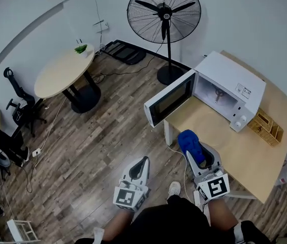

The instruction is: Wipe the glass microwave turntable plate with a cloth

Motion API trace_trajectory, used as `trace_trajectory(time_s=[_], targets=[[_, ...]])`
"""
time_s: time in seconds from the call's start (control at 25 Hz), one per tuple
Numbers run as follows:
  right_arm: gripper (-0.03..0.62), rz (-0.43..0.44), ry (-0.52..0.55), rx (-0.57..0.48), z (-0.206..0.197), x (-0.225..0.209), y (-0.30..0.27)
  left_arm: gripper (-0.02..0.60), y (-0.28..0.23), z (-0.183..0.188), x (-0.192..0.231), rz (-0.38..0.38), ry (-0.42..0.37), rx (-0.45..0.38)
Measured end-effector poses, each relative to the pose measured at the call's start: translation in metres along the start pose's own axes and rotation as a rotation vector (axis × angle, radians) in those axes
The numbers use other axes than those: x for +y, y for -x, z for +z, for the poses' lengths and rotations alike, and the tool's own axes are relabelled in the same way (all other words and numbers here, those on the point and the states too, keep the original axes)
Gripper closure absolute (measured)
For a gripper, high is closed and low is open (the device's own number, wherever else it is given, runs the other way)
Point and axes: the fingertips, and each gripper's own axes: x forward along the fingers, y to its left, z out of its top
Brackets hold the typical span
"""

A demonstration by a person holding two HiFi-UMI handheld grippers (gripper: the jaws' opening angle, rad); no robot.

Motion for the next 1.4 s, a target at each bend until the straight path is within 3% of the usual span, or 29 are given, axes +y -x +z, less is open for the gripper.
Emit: trace_trajectory(time_s=[0.4, 0.76, 1.2, 1.4], targets=[[0.441, -0.012, 0.011, 0.055, -0.026, -0.09, -0.05, 0.58, -0.115, 0.007, 0.01, -0.003, -0.008, 0.011], [0.438, -0.02, 0.041, 0.047, -0.028, -0.119, -0.074, 0.58, -0.181, 0.004, 0.008, -0.081, 0.008, 0.024], [0.436, -0.196, 0.02, 0.058, -0.028, -0.177, -0.11, 0.58, -0.272, 0.009, 0.004, -0.292, 0.006, 0.023], [0.436, -0.299, -0.003, 0.087, -0.035, -0.197, -0.118, 0.58, -0.305, 0.014, -0.012, -0.452, -0.009, 0.028]])
